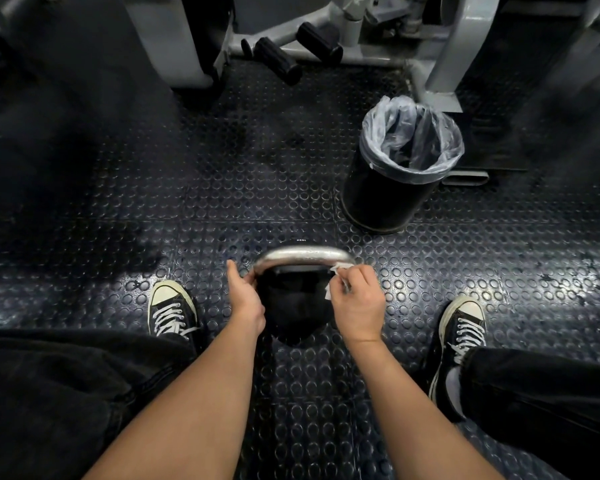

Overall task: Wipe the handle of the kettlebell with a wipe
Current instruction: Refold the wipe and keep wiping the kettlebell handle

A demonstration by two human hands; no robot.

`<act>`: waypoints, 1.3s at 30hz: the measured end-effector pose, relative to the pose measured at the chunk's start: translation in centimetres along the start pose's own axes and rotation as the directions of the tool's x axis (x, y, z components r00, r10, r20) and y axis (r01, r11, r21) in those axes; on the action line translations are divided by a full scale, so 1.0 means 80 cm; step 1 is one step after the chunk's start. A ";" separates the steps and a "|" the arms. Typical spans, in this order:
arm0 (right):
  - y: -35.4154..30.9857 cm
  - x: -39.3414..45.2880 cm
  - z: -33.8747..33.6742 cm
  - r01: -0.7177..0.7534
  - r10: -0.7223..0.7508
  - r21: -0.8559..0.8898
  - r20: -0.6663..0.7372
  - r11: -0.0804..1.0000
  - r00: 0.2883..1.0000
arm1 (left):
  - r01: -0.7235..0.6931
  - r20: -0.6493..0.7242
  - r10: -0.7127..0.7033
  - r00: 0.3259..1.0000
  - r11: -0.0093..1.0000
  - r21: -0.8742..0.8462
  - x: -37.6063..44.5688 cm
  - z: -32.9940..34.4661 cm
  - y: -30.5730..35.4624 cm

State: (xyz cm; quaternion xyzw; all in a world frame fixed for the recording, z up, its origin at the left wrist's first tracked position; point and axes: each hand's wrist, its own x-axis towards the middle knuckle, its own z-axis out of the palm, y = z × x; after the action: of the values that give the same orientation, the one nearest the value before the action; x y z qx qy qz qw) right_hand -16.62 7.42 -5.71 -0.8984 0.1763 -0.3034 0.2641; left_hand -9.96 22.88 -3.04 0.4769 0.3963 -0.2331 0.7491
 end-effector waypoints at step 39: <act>-0.047 0.006 0.025 -0.567 0.746 0.683 0.644 -0.461 0.169 | -0.025 -0.002 0.025 1.000 1.000 -0.004 -0.004 0.004 0.001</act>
State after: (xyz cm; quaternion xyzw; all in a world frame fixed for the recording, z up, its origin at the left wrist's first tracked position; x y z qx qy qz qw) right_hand -14.37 10.92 -4.69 -0.1744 0.5140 -0.1575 0.8250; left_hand -9.98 22.64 -2.67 0.4806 0.3916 -0.2222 0.7525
